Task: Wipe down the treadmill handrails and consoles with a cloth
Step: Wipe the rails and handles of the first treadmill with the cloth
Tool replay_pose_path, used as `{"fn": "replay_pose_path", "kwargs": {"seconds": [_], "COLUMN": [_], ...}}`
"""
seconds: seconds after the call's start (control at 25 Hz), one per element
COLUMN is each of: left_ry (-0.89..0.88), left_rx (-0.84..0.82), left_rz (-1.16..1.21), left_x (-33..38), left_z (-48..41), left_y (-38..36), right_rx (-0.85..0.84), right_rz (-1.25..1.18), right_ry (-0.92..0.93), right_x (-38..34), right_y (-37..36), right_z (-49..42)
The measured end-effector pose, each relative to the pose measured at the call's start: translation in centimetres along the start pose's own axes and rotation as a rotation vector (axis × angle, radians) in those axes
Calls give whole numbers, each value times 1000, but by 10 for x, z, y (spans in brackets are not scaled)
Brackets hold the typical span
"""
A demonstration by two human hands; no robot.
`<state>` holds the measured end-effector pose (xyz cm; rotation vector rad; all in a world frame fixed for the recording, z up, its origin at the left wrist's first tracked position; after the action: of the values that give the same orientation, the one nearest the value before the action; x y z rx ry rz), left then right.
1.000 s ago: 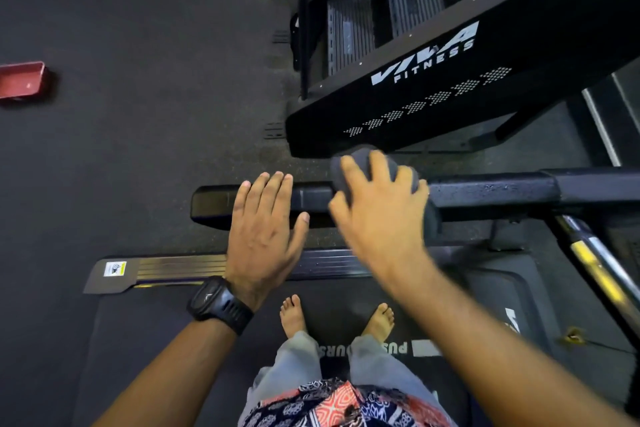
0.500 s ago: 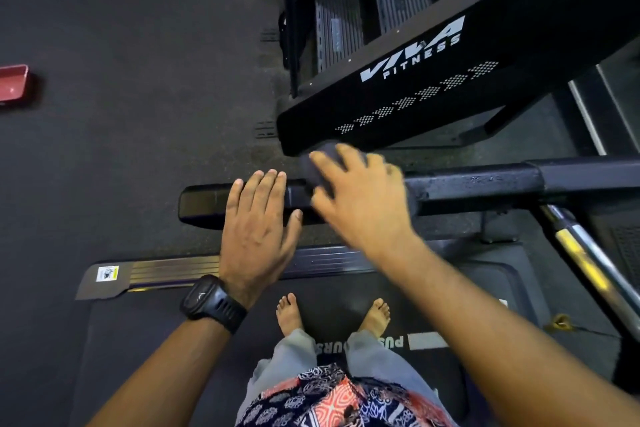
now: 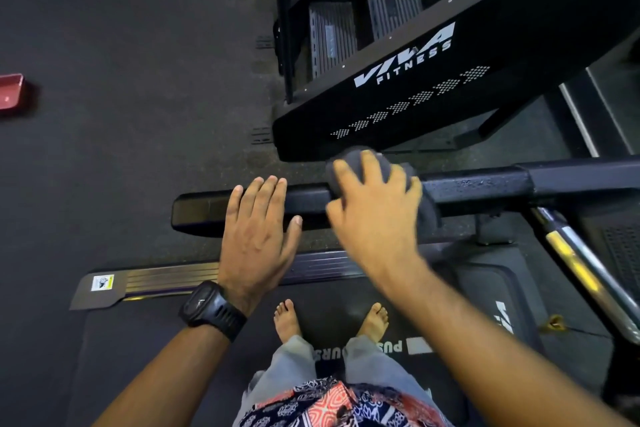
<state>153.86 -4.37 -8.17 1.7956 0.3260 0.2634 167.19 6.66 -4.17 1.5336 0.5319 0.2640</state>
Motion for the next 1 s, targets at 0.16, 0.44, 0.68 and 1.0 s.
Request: {"fn": "replay_pose_path", "kwargs": {"seconds": [0.16,0.44,0.68,1.0], "left_ry": [-13,-44,-27,-69], "left_rx": [13,34,11,9], "left_rz": [-10,-3,0,2], "left_x": [1,10,17,20], "left_z": [-2,-2,-4,-5], "left_y": [0,-3,-1,-3], "right_rx": [-216,-126,17,128], "right_rz": [-92,-64,-13,-75], "right_ry": [184,308,104,38], "right_x": [-7,-12,7,15], "right_y": [4,-3,-8,-11], "right_z": [-34,-11,14,20]}}
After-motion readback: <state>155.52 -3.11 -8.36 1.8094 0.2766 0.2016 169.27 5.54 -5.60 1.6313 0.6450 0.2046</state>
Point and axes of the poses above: each hand's wrist, its own z-axis away from the middle knuckle, its own y-axis out of the back of the hand, x = y × z, the point moved 1 cm from there along -z, towards the middle knuckle, and after that the axes turned 9 degrees about -z, right-handed, at the moved point
